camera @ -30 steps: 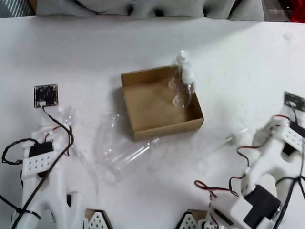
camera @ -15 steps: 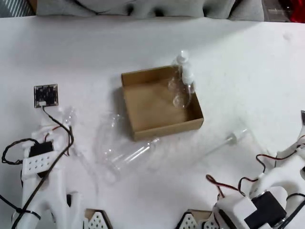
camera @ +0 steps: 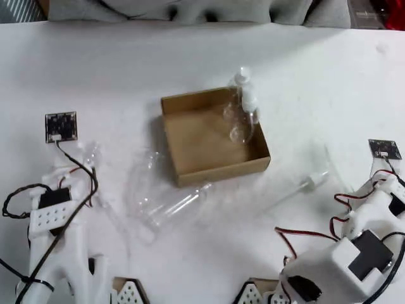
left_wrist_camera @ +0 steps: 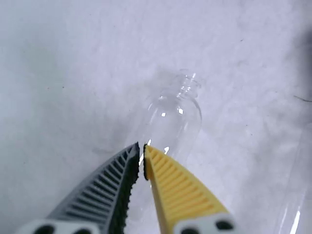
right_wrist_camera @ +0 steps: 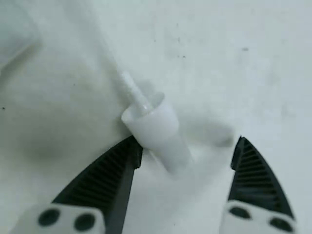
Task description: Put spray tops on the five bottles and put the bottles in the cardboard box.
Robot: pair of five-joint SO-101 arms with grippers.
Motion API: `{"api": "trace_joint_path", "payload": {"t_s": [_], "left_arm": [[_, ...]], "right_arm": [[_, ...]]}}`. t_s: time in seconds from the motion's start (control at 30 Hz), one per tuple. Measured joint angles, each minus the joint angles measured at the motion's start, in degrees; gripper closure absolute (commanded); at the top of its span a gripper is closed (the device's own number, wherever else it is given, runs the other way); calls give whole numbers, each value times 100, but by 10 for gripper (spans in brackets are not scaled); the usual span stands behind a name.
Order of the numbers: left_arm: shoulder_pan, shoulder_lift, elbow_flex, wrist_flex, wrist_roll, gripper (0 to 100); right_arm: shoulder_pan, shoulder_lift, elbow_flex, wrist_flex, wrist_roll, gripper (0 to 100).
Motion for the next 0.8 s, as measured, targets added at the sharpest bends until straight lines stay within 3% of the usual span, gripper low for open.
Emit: {"api": "trace_joint_path", "payload": {"t_s": [0.1,0.37,0.53,0.67,0.8], "left_arm": [[0,0,0,0,0,977],[0,0,0,0,0,976],[0,0,0,0,0,976],[0,0,0,0,0,976],[0,0,0,0,0,976]], "right_arm": [[-9,97,-167,0,0,988],[-18,132,-721,70,-9,982],[35,132,-1389,905,79,982],[35,132,-1943,2040,1055,981],[26,132,-2180,3182,2919,981]]}}
